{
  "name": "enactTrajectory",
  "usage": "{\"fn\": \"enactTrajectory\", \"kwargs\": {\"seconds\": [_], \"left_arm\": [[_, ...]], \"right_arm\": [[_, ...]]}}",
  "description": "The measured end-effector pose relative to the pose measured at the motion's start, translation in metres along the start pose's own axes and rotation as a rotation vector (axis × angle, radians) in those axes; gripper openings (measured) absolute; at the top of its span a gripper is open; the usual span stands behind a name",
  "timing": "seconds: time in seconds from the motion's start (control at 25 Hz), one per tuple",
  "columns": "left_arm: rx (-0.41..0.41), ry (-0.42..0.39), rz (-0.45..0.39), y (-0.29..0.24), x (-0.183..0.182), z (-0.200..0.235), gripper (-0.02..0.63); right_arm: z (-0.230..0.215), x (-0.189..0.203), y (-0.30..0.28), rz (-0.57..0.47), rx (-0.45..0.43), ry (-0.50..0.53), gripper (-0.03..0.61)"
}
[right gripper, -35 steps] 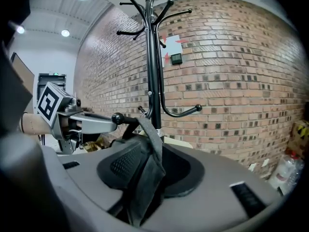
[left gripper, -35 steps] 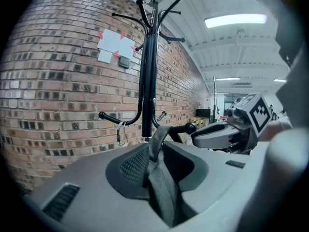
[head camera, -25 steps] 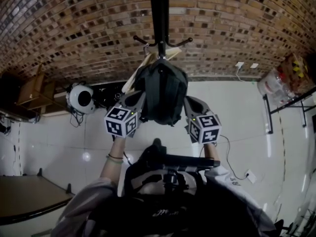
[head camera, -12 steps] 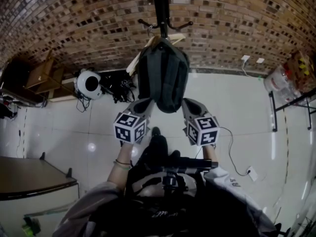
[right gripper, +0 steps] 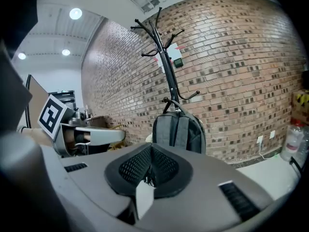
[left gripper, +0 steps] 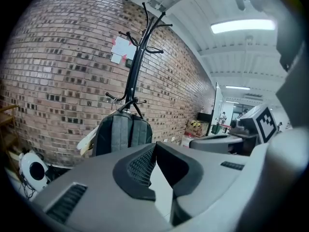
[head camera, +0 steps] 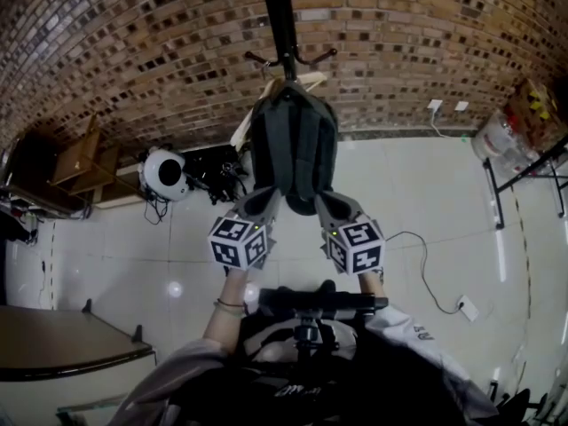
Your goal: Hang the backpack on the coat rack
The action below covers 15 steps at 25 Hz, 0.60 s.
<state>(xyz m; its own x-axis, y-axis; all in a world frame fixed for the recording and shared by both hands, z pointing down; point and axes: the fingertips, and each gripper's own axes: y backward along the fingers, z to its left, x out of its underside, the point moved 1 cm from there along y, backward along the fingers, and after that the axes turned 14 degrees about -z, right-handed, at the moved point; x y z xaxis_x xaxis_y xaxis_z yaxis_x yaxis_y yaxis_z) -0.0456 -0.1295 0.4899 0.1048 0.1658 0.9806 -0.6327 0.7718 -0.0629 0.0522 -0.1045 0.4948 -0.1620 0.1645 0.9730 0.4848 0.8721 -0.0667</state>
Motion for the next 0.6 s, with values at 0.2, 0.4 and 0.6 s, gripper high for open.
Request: {"fn": "enactTrajectory", "kwargs": {"seconds": [0.2, 0.4, 0.6], "left_arm": [[0.026, 0.003, -0.026, 0.004, -0.017, 0.001, 0.003], [0.045, 0.04, -0.017, 0.022, -0.01, 0.01, 0.003], [0.069, 0.079, -0.004, 0.036, -0.002, 0.015, 0.003]], "right_arm": [[0.02, -0.005, -0.005, -0.017, 0.019, -0.043, 0.012], [0.05, -0.001, -0.017, -0.003, 0.019, -0.008, 0.012], [0.064, 0.0, -0.023, -0.001, 0.035, -0.024, 0.011]]}}
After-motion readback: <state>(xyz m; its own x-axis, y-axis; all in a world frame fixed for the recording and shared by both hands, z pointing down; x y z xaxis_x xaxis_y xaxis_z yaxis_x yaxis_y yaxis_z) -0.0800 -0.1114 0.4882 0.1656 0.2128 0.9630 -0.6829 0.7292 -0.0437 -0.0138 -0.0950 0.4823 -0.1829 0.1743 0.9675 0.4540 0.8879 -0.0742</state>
